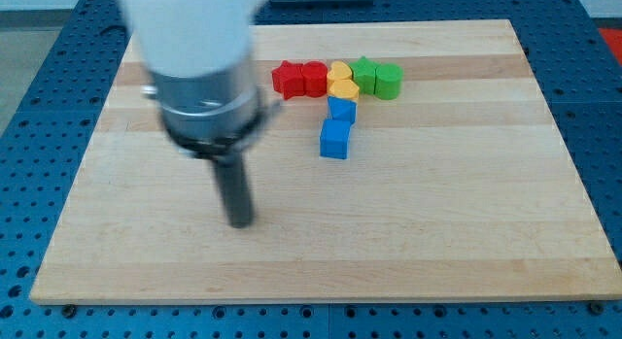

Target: Point your arm at the yellow hexagon

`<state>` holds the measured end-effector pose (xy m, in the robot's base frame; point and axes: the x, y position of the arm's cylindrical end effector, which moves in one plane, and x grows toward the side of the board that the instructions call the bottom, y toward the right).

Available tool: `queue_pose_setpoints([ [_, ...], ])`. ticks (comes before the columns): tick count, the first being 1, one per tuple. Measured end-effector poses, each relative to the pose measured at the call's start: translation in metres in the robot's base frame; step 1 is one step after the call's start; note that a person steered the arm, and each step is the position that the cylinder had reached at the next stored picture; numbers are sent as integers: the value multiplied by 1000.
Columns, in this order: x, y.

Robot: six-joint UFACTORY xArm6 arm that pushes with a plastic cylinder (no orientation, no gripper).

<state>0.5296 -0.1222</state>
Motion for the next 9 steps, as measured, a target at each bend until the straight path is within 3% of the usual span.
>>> queue_pose_setpoints([
  [1,-47,-53],
  [3,-135,-63],
  [9,-160,102],
])
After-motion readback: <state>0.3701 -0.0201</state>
